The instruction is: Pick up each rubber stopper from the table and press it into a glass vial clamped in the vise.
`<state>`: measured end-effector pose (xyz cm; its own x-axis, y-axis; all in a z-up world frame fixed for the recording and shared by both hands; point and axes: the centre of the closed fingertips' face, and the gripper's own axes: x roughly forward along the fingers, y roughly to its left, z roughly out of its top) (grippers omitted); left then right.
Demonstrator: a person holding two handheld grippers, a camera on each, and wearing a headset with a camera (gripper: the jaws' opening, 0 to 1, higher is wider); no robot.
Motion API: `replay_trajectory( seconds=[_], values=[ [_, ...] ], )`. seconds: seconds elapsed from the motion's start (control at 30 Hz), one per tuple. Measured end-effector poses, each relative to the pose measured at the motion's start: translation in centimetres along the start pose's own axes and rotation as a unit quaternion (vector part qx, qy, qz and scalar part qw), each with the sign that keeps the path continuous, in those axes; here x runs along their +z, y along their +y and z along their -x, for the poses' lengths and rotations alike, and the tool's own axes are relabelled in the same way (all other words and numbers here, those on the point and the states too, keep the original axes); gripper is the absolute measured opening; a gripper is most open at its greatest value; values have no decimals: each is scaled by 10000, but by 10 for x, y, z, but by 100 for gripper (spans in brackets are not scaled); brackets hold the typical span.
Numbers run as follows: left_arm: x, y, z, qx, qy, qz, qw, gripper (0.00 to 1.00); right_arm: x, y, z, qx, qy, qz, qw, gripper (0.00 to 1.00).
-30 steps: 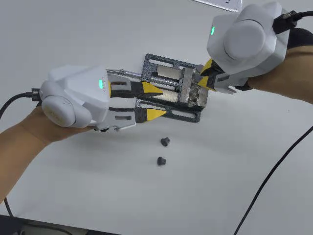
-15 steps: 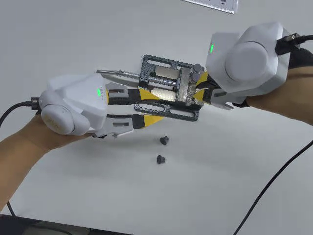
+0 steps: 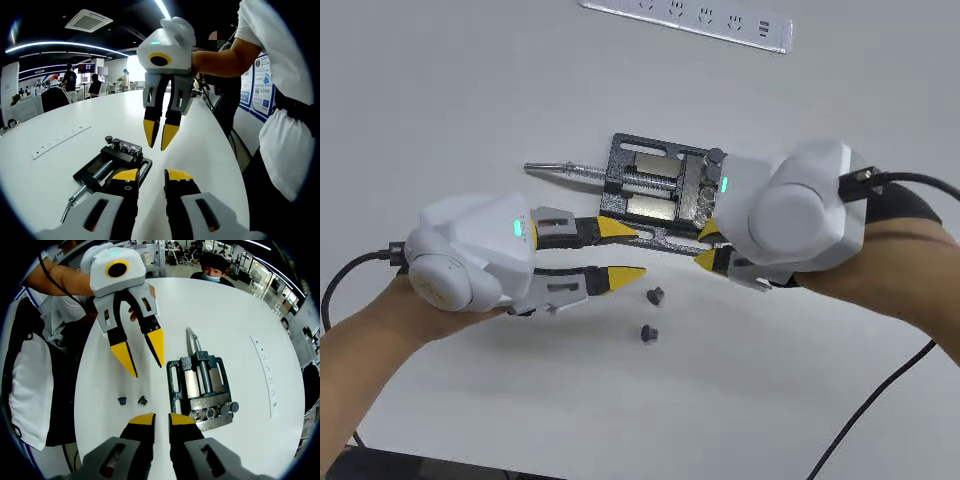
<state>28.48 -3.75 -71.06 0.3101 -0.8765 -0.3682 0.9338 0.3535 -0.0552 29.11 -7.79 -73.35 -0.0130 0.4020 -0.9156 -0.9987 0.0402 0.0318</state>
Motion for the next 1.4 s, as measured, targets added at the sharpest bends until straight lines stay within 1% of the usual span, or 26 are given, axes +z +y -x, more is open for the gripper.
replay_trajectory(
  seconds=[0.2,0.27,0.33,0.5,0.6,0.77,0.87,1.0,1.13,1.2,1.3,1.4],
  values=[
    [3,-8,6,37,20,26,10000,16,0,17,-5,58,-61,-22,10000,10],
    [1,-10,8,44,40,28,10000,16,0,23,-7,62,-79,-5,9999,10],
    [-1,-12,10,46,71,36,10000,16,-1,30,-10,121,-73,-13,9999,11],
    [-6,-17,18,104,127,73,9998,17,-2,46,-19,99,-161,28,9998,15],
    [-8,-21,22,138,155,92,9997,16,-2,53,-24,109,-198,-4,9997,15],
    [-14,-25,26,163,219,75,9996,17,3,61,-31,119,-279,-44,9995,16],
    [-13,-28,28,186,191,108,9996,17,5,65,-36,100,-309,-20,9995,17],
    [-16,-31,29,196,216,123,9995,17,1,69,-45,71,-264,16,9996,17],
    [-16,-33,29,207,180,158,9995,17,-5,74,-53,46,-230,7,9997,17],
    [-17,-34,29,213,160,174,9995,17,-5,76,-55,-17,-265,51,9996,16],
    [-18,-35,29,213,167,171,9995,17,-7,76,-60,-89,-205,172,9996,16],
    [-19,-35,30,231,155,181,9994,17,-6,77,-62,-80,-207,181,9996,16]
  ],
)
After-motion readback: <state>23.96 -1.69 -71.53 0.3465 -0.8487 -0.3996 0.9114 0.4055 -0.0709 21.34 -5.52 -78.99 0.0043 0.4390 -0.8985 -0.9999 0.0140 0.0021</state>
